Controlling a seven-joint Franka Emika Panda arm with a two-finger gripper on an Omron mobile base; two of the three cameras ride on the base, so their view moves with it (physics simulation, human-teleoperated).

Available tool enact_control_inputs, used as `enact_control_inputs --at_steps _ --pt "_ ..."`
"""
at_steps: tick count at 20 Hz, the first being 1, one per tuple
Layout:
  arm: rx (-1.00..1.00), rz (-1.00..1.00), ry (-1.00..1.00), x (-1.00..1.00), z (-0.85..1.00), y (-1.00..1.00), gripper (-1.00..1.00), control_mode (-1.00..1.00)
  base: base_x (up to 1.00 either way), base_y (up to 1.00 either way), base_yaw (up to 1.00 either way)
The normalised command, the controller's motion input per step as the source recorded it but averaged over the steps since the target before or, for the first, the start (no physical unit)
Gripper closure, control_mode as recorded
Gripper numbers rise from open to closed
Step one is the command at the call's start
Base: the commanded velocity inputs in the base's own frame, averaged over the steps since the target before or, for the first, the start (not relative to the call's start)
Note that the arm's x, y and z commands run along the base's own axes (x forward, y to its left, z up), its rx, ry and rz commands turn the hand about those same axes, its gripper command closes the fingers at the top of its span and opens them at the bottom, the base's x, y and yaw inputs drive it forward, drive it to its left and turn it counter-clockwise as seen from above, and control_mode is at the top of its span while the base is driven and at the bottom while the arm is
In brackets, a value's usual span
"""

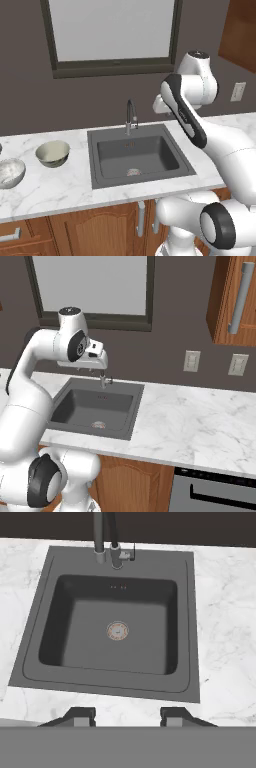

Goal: Rinse each bowl for a few seconds and place them down in the sink or on the counter.

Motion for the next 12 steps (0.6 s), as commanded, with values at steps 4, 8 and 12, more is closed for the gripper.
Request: enact_control_inputs --at_steps 4,8,12 --pt "0.0 0.0 -0.06 -0.09 0.0 0.0 -1.0 -1.0 0.0 0.0 0.0" --pt "0.0 0.0 -0.13 -0.27 0.0 0.0 -1.0 -1.0 0.0 0.0 0.0" --pt "0.01 0.0 -0.13 -0.31 0.0 0.0 -1.0 -1.0 0.0 0.0 0.0"
